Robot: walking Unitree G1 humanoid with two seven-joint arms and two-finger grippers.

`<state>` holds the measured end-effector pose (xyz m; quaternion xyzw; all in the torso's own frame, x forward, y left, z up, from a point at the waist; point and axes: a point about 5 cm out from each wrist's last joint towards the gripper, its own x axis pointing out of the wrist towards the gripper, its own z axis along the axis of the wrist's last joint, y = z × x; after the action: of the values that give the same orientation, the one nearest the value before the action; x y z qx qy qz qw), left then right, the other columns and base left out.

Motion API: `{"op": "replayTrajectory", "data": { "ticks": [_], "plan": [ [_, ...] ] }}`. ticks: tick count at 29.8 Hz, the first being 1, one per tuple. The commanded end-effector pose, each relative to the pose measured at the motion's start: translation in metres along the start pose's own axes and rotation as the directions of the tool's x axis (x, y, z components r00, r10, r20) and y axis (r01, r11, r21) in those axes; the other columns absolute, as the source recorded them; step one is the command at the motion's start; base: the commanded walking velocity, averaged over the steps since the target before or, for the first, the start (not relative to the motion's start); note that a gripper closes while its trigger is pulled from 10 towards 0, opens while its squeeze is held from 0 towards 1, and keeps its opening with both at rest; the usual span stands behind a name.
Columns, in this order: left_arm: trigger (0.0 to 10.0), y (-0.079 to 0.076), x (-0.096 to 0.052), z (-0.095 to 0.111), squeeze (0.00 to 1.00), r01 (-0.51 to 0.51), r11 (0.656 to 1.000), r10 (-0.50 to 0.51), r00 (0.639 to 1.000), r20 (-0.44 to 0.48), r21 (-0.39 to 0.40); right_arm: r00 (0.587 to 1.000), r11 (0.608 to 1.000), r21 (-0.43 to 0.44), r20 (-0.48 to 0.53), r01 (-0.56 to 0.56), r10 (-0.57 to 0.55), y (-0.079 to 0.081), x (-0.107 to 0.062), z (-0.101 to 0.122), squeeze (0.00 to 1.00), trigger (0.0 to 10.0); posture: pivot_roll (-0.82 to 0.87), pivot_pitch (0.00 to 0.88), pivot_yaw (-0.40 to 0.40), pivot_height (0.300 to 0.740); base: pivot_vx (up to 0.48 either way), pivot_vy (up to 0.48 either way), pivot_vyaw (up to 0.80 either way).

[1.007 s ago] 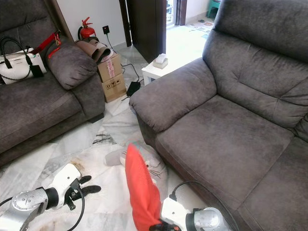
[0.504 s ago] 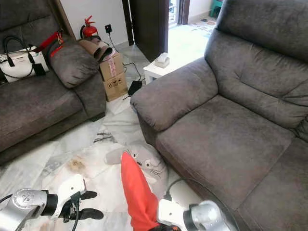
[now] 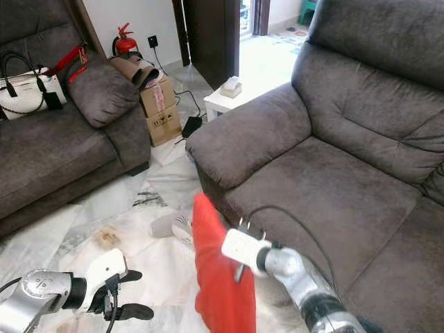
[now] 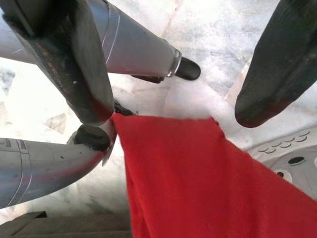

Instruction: Move the pillow to the sofa from floor

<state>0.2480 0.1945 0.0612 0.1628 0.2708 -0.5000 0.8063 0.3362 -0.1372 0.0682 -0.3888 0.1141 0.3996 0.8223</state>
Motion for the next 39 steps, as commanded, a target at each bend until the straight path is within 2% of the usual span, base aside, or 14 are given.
{"op": "replayTrajectory", "data": {
  "ticks": [1,9,13,16,17,19,20,24,29,31,32,33,34,39],
  "plan": [
    [10.0,-0.005,0.002,0.000,1.00,0.013,1.000,-0.013,1.000,0.000,-0.005,0.996,0.995,-0.072,0.051,0.070,-0.067,-0.015,0.000,0.012,0.00,10.0,0.09,0.111,0.071,0.740,0.000,0.000,0.00],
    [10.0,-0.006,0.004,-0.001,1.00,0.009,1.000,-0.009,1.000,-0.003,-0.010,0.979,0.974,-0.124,-0.056,0.188,-0.196,-0.024,-0.010,-0.010,0.00,10.0,0.08,0.113,0.069,0.740,0.000,0.000,0.00],
    [10.0,-0.005,0.005,0.001,1.00,-0.001,1.000,0.001,1.000,0.002,-0.008,0.936,0.940,-0.181,-0.150,0.290,-0.318,-0.034,-0.018,-0.025,0.00,10.0,0.09,0.112,0.074,0.740,0.000,0.000,0.00],
    [10.0,-0.003,0.005,0.001,1.00,-0.019,1.000,0.019,1.000,0.002,-0.003,0.862,0.863,-0.238,-0.145,0.446,-0.486,-0.057,-0.029,-0.025,0.00,10.0,0.09,0.111,0.075,0.740,0.000,0.000,0.00],
    [10.0,-0.003,0.005,0.001,1.00,-0.019,1.000,0.019,1.000,0.002,-0.003,0.862,0.863,-0.238,-0.145,0.446,-0.486,-0.057,-0.029,-0.025,0.00,10.0,0.09,0.111,0.075,0.740,0.000,0.000,0.00],
    [10.0,-0.003,0.005,0.001,1.00,-0.021,1.000,0.021,1.000,0.003,-0.004,0.815,0.804,-0.295,-0.120,0.516,-0.567,-0.072,-0.038,-0.024,0.00,10.0,0.09,0.110,0.076,0.740,0.000,0.000,0.00],
    [10.0,-0.003,0.005,0.001,1.00,-0.021,1.000,0.021,1.000,0.003,-0.004,0.815,0.804,-0.295,-0.120,0.516,-0.567,-0.072,-0.038,-0.024,0.00,10.0,0.09,0.110,0.076,0.740,0.000,0.000,0.00],
    [10.0,-0.004,0.006,0.001,1.00,-0.026,1.000,0.026,1.000,0.004,-0.006,0.719,0.715,-0.327,-0.132,0.618,-0.682,-0.093,-0.054,-0.026,0.00,10.0,0.09,0.106,0.076,0.740,0.000,0.000,0.00],
    [10.0,-0.005,0.007,0.001,1.00,-0.033,0.999,0.033,0.999,0.008,0.001,0.736,0.751,-0.250,-0.171,0.611,-0.655,-0.088,-0.054,-0.033,0.00,10.0,0.09,0.100,0.074,0.740,0.000,0.000,0.00],
    [10.0,-0.004,0.009,0.002,1.00,-0.047,0.999,0.047,0.999,0.013,0.004,0.793,0.809,-0.180,-0.171,0.559,-0.585,-0.074,-0.047,-0.036,0.00,10.0,0.09,0.099,0.074,0.740,0.000,0.000,0.00],
    [10.0,-0.004,0.009,0.002,0.00,-0.049,0.999,0.048,0.999,0.014,0.006,0.835,0.852,-0.137,-0.171,0.505,-0.522,-0.063,-0.042,-0.038,0.00,10.0,0.09,0.097,0.074,0.740,0.000,0.000,0.00],
    [10.0,-0.005,0.009,0.003,0.00,-0.042,0.999,0.042,0.999,0.020,0.004,0.889,0.904,-0.089,-0.162,0.418,-0.427,-0.044,-0.036,-0.041,0.00,10.0,0.09,0.095,0.075,0.740,0.000,0.000,0.00],
    [10.0,-0.005,0.009,0.003,0.00,-0.039,0.999,0.038,0.999,0.022,0.003,0.917,0.929,-0.045,-0.154,0.366,-0.369,-0.033,-0.033,-0.044,0.00,10.0,0.09,0.095,0.075,0.740,0.000,0.000,0.00],
    [10.0,-0.004,0.007,0.003,0.00,-0.036,0.999,0.036,0.999,0.022,-0.001,0.982,0.986,0.046,-0.114,0.159,-0.153,0.000,-0.033,-0.053,0.00,10.0,0.08,0.093,0.075,0.740,0.000,0.000,0.00]
  ]
}}
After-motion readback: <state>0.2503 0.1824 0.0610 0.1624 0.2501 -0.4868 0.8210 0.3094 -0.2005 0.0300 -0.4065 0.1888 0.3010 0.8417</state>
